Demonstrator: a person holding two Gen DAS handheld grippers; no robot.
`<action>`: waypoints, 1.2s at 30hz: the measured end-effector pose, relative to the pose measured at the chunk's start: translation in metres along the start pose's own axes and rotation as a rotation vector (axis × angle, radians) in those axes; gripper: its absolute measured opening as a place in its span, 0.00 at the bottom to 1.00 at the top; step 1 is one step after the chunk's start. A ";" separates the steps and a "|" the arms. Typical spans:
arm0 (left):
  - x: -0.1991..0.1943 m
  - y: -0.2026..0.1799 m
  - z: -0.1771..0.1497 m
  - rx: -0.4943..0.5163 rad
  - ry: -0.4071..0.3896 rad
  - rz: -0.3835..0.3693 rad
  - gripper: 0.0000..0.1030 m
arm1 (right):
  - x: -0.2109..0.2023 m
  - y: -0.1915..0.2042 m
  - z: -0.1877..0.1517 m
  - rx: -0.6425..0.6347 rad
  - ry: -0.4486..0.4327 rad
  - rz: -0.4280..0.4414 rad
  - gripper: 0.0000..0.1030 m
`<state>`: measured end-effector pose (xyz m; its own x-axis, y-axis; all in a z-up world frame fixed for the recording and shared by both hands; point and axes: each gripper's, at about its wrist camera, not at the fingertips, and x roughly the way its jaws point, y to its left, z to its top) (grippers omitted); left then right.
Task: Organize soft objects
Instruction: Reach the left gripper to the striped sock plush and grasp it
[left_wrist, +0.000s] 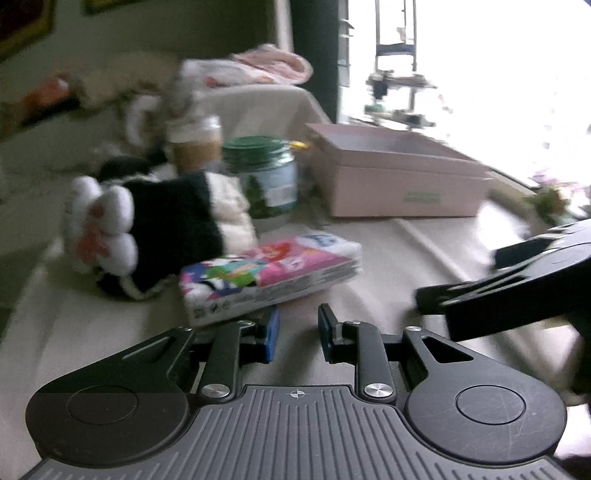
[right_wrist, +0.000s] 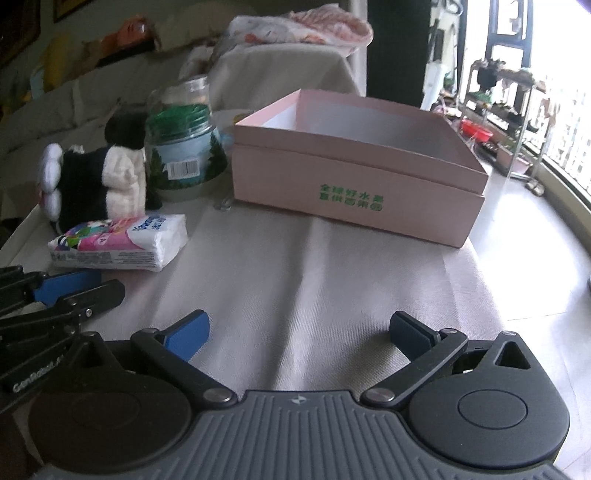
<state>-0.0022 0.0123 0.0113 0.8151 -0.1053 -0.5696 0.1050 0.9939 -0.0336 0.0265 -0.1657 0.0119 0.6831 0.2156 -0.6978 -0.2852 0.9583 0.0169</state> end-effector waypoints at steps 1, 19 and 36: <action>-0.005 0.010 0.003 -0.037 0.004 -0.060 0.26 | -0.002 0.000 -0.001 -0.003 0.008 0.001 1.00; 0.042 0.169 0.121 -0.154 0.037 -0.056 0.24 | -0.017 0.004 -0.021 -0.010 -0.047 0.012 1.00; -0.054 0.124 0.024 0.097 0.191 -0.168 0.25 | -0.017 0.004 -0.027 -0.014 -0.085 0.020 1.00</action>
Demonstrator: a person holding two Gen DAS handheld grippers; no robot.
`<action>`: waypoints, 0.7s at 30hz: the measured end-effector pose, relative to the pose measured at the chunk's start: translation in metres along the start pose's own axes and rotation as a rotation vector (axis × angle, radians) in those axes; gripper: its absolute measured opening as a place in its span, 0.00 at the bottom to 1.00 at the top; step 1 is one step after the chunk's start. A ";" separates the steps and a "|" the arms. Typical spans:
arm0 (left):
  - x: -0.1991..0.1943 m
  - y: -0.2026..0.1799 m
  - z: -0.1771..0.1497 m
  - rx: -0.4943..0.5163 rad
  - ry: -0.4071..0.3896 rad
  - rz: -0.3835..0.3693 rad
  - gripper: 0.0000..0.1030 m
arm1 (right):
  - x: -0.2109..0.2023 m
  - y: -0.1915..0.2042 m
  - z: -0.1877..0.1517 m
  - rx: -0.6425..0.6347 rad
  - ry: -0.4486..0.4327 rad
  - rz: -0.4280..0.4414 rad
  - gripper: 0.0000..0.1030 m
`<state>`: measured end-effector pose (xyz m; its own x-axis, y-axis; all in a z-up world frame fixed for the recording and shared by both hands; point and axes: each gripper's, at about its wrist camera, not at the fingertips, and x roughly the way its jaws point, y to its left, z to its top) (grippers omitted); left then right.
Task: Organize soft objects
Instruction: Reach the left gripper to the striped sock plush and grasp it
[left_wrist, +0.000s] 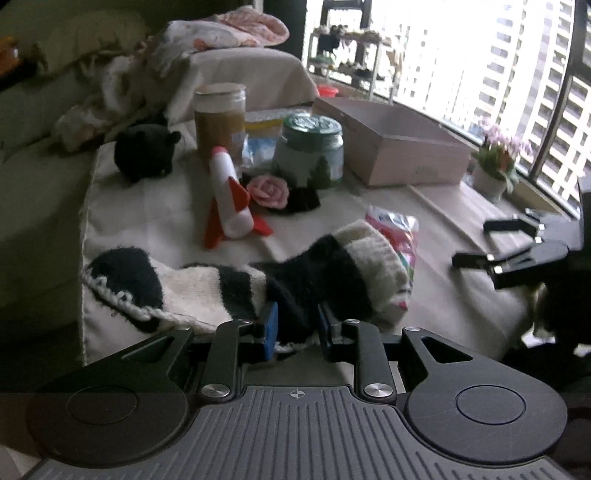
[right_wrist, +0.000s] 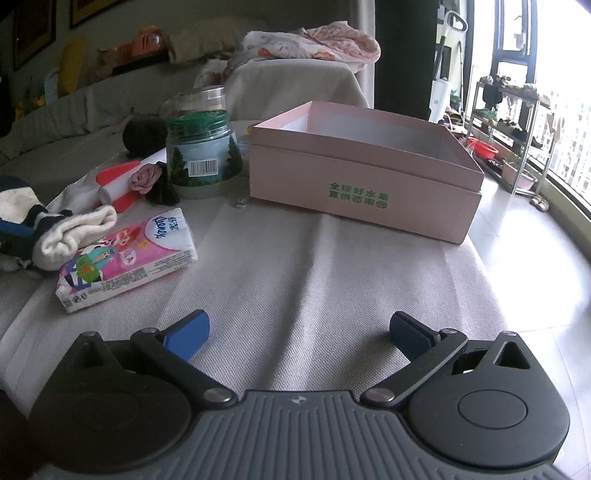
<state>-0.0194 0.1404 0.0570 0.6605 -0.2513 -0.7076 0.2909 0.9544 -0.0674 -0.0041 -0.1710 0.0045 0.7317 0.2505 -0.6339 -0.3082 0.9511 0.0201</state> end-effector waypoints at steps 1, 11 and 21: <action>-0.002 -0.003 -0.002 0.014 0.009 -0.004 0.26 | 0.000 0.000 0.000 0.001 0.000 0.000 1.00; -0.030 0.029 -0.026 -0.363 -0.036 -0.024 0.26 | -0.001 0.000 -0.001 -0.001 0.002 0.002 1.00; -0.001 0.089 -0.004 -0.513 -0.244 0.177 0.22 | 0.000 0.002 0.001 -0.024 0.005 0.030 1.00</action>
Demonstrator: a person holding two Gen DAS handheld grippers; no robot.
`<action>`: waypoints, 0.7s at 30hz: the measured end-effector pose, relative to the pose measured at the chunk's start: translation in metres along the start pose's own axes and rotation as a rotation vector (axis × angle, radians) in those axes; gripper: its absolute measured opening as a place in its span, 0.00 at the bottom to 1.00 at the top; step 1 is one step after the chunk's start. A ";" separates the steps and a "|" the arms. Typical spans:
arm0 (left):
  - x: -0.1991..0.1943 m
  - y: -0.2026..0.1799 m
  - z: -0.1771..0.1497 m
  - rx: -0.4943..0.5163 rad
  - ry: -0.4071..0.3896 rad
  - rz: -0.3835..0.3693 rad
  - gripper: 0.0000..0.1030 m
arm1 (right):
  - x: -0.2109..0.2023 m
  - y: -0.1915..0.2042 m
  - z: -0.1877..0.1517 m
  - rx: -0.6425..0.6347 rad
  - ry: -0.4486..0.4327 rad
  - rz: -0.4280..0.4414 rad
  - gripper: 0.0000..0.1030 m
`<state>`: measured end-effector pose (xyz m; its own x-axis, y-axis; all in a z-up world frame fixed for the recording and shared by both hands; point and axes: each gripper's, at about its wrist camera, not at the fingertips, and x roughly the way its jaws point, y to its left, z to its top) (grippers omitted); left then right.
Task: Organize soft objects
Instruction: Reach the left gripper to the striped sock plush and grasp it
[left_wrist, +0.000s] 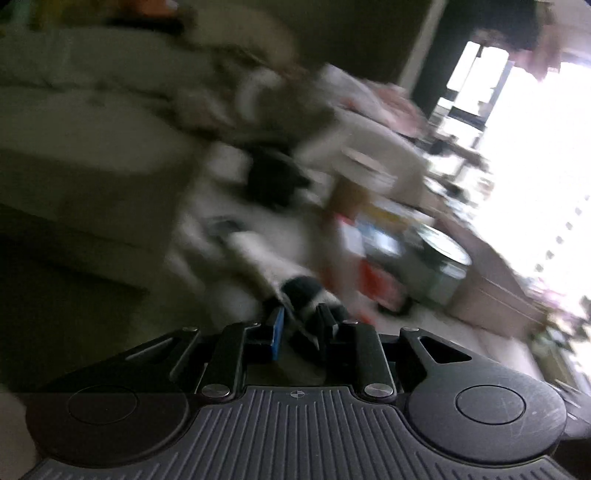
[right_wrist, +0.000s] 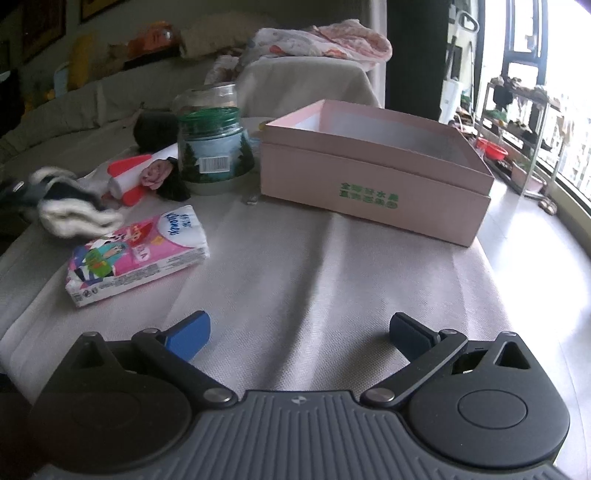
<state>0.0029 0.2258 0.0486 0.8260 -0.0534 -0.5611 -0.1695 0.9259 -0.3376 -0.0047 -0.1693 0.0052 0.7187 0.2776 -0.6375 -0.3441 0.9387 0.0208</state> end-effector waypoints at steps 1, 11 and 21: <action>0.005 0.006 0.003 -0.024 -0.006 0.023 0.22 | 0.000 0.000 0.000 0.004 -0.001 0.000 1.00; 0.007 0.017 0.010 -0.107 0.004 -0.008 0.33 | -0.003 0.000 0.021 0.074 0.017 0.031 1.00; 0.022 -0.044 0.000 0.238 0.034 0.022 0.58 | 0.019 0.002 0.024 0.140 0.009 -0.006 1.00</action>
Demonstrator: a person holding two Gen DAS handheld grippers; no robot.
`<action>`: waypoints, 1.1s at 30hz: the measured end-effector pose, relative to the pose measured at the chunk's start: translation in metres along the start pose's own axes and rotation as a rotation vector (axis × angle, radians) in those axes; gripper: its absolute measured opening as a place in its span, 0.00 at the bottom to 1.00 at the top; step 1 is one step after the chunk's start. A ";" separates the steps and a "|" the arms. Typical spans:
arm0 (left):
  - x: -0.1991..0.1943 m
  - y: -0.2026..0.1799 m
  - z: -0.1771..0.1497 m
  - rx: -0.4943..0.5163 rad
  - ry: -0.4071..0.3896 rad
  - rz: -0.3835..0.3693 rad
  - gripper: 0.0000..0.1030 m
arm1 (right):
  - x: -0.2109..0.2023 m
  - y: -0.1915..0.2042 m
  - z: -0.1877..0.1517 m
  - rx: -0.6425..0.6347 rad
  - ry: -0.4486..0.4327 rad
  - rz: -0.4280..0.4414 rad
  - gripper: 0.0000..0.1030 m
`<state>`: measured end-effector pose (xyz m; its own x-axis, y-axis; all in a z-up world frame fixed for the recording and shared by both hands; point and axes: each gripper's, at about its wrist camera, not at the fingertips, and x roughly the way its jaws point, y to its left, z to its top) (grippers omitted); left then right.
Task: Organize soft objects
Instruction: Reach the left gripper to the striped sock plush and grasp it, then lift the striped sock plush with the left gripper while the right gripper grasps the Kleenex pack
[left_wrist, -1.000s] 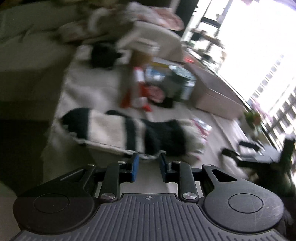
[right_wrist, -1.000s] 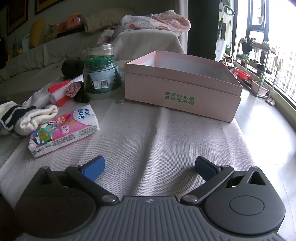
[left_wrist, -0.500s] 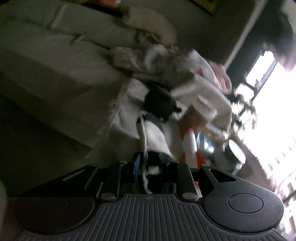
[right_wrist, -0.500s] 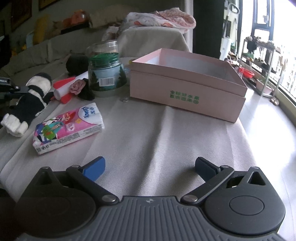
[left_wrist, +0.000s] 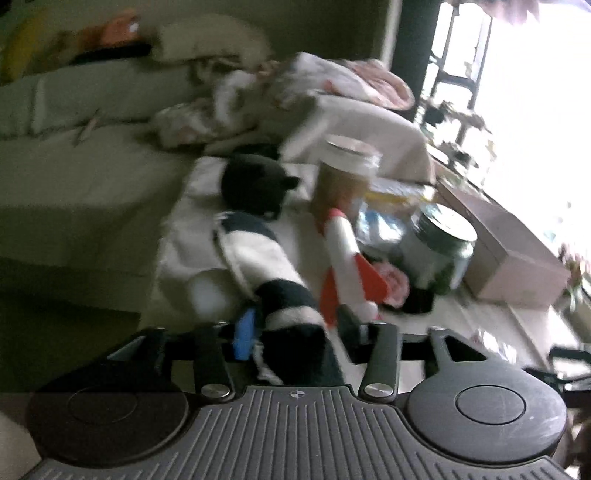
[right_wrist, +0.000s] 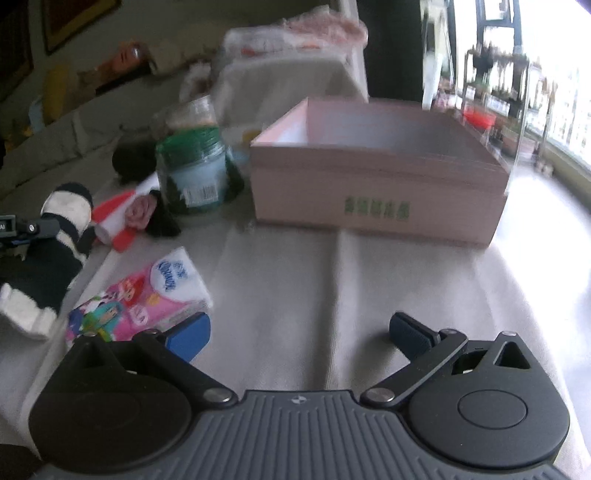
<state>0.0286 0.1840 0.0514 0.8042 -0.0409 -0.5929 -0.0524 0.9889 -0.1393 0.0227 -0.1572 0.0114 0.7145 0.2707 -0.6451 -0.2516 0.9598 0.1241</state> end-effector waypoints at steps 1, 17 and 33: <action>0.002 -0.007 -0.002 0.047 0.004 0.013 0.65 | 0.000 0.001 -0.002 -0.011 -0.008 -0.005 1.00; 0.016 -0.018 -0.017 0.171 0.010 0.176 0.70 | -0.002 0.008 -0.009 -0.065 -0.031 -0.026 1.00; 0.002 -0.005 -0.031 0.089 -0.102 0.150 0.60 | -0.019 0.056 0.017 -0.218 -0.081 0.077 1.00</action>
<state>0.0117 0.1742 0.0262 0.8473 0.1186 -0.5177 -0.1279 0.9916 0.0178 0.0064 -0.1076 0.0430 0.7355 0.3560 -0.5764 -0.4364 0.8998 -0.0011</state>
